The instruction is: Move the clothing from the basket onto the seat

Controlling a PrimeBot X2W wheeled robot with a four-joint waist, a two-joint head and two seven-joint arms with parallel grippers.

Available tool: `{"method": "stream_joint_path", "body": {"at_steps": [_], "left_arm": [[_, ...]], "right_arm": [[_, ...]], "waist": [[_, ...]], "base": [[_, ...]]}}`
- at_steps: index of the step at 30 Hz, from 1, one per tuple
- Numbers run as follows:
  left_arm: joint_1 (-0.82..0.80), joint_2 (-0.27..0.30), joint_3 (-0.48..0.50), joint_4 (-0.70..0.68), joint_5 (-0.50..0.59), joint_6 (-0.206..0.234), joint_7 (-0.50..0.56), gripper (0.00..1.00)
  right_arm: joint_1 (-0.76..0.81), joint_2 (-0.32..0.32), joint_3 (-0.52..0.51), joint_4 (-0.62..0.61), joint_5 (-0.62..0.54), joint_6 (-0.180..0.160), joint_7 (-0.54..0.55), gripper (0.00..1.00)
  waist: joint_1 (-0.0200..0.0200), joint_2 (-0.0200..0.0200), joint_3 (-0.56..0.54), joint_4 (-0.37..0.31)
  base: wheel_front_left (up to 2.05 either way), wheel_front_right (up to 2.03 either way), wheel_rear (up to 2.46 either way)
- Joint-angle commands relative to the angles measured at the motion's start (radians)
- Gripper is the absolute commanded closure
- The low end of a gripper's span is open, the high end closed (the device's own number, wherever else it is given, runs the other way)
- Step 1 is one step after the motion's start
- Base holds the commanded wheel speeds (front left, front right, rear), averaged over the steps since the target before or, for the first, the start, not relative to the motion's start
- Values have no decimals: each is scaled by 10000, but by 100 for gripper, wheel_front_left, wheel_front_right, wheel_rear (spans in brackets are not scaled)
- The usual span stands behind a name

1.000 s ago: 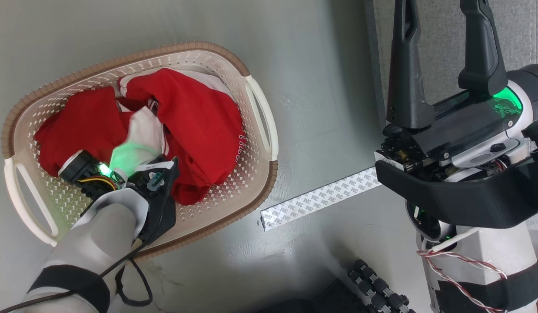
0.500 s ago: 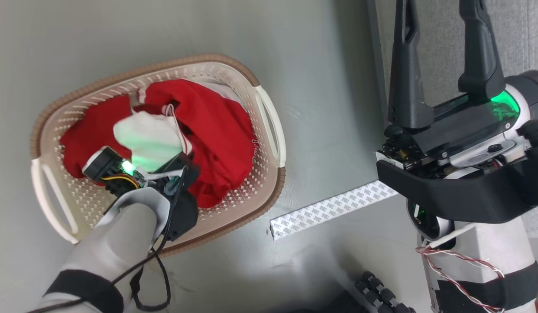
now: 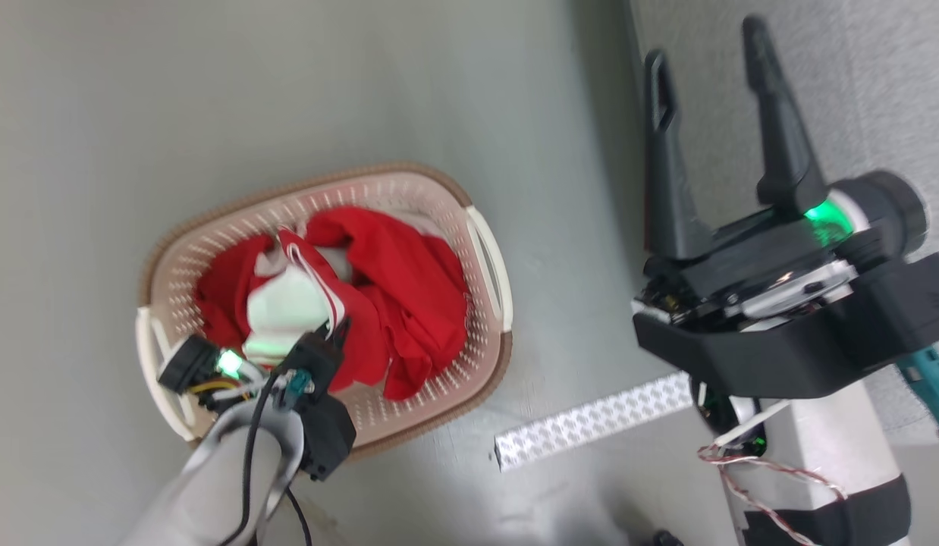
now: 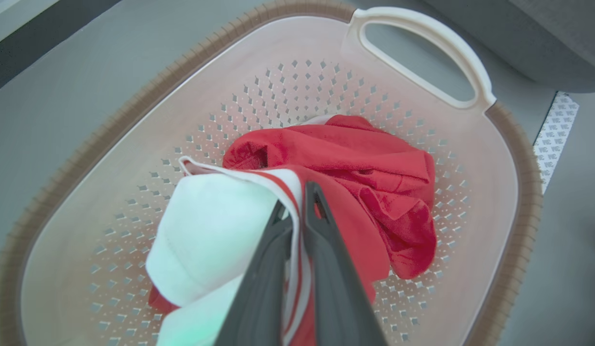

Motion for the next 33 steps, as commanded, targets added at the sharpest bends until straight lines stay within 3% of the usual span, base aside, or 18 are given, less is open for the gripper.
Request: {"method": "stream_joint_path", "body": {"at_steps": [1, 6, 16, 33], "left_arm": [[329, 132, 105, -244, -137, 119, -51, 100], [1253, 239, 399, -1457, -395, 372, -51, 100], [2630, 297, 1148, -2888, -1101, 478, -52, 100], [4244, 472, 2268, -5401, -1372, 892, -54, 100]], "right_arm": [[197, 2, 47, 89, -67, 8, -12, 0], [714, -1, 47, 389, -196, 8, -12, 0], [1704, -78, 215, 906, -207, 8, -12, 0], [3421, -418, 640, 1481, 87, 8, -12, 0]], "waist": [[2, 1, -920, 274], [2, 1, -1926, 500], [2, 1, -3734, 876], [2, 1, -6570, 714]], "base": [[0, 0, 0], [0, 0, 0], [0, 0, 0], [0, 0, 0]]}}
